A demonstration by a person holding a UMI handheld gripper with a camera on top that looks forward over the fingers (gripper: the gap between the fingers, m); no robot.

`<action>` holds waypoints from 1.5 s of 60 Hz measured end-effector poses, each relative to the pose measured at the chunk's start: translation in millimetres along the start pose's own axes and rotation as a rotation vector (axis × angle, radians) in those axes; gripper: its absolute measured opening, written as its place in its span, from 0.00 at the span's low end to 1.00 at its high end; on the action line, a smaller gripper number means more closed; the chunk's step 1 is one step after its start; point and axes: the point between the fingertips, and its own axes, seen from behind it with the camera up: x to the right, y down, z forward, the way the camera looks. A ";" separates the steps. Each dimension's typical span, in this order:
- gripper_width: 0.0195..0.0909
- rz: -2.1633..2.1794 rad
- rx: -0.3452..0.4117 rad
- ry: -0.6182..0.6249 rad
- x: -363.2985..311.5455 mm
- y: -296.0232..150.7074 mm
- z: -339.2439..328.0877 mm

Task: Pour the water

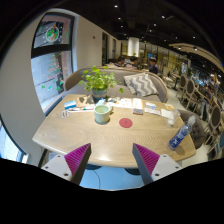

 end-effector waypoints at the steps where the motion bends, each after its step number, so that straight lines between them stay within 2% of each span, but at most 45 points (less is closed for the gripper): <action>1: 0.92 0.001 0.001 0.005 11.6 3.2 1.9; 11: 0.93 0.022 0.020 0.045 118.7 38.6 26.8; 24: 0.92 0.076 -0.006 0.112 254.9 79.7 61.4; 35: 0.92 0.134 0.014 0.122 334.8 80.2 107.5; 47: 0.90 0.170 0.075 0.152 379.8 59.0 160.4; 53: 0.79 0.172 0.101 0.141 384.7 49.5 182.0; 59: 0.57 0.161 0.120 0.150 386.5 45.6 192.9; 63: 0.46 0.157 0.133 0.161 390.9 41.4 196.9; 71: 0.37 0.166 0.150 0.157 389.4 37.2 200.8; 76: 0.27 0.131 0.146 0.164 384.2 33.8 203.7; 80: 0.27 0.094 0.125 0.176 380.0 29.6 206.3; 82: 0.23 0.080 0.116 0.197 379.2 27.3 208.0; 90: 0.23 0.029 0.082 0.272 378.6 22.7 210.0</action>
